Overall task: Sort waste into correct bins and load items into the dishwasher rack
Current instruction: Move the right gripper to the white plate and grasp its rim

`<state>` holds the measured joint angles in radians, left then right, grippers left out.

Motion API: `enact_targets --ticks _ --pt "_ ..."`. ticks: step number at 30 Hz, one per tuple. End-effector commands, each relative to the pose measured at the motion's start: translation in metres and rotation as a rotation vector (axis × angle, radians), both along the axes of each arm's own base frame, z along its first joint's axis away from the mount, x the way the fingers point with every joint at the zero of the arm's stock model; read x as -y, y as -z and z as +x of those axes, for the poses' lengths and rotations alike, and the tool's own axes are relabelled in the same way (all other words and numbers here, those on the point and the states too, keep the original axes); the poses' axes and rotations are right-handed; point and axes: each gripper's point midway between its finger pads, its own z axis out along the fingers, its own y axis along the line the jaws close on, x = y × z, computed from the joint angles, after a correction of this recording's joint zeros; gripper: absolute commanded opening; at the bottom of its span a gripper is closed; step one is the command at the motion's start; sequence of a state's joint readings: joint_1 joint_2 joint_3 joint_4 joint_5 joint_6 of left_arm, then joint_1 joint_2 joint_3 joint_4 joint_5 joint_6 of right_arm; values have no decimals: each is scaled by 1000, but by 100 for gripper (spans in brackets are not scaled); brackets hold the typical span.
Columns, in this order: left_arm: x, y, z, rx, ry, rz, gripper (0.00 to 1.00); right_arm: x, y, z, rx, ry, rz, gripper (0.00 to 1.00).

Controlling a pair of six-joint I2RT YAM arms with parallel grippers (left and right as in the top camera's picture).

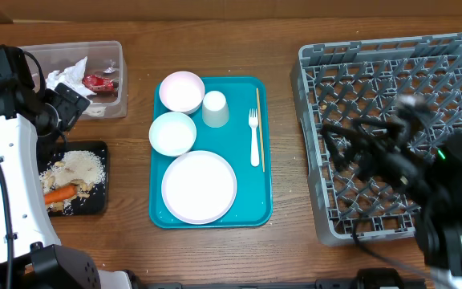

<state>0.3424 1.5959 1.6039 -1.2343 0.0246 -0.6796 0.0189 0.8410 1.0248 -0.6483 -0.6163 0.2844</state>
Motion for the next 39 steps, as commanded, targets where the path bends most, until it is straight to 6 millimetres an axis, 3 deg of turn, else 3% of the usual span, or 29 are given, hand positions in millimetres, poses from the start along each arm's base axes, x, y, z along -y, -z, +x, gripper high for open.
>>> enact_targets --ticks 1,4,7,13,15,17,21,25,28,33,39 --pt "-9 -7 1 11 -25 32 100 -17 12 19 -23 -16 -152 99" --pt "-8 -7 1 10 -22 35 100 -45 45 27 -83 -51 -302 99" --pt "-8 -7 0 6 -16 38 100 -80 96 34 -153 -70 -495 100" --pt "-7 -5 -1 -3 -16 34 100 -144 187 32 -282 -236 -649 100" --pt "-7 -5 -1 -3 -16 34 100 -156 224 33 -341 -268 -695 100" --pt "-7 -5 -1 -3 -16 34 100 -160 243 34 -376 -275 -704 100" --pt "-7 -5 -2 -5 -16 34 100 -168 264 33 -428 -289 -679 100" --pt "-7 -5 -1 -4 -16 34 100 -179 272 32 -452 -317 -635 100" --pt "-7 -5 -1 -4 -16 34 100 -181 283 32 -467 -322 -639 93" --pt "-7 -5 -3 -10 -16 32 100 -179 301 30 -526 -294 -636 92" --pt "-7 -5 -3 -10 -16 32 100 -179 310 27 -588 -258 -609 80"
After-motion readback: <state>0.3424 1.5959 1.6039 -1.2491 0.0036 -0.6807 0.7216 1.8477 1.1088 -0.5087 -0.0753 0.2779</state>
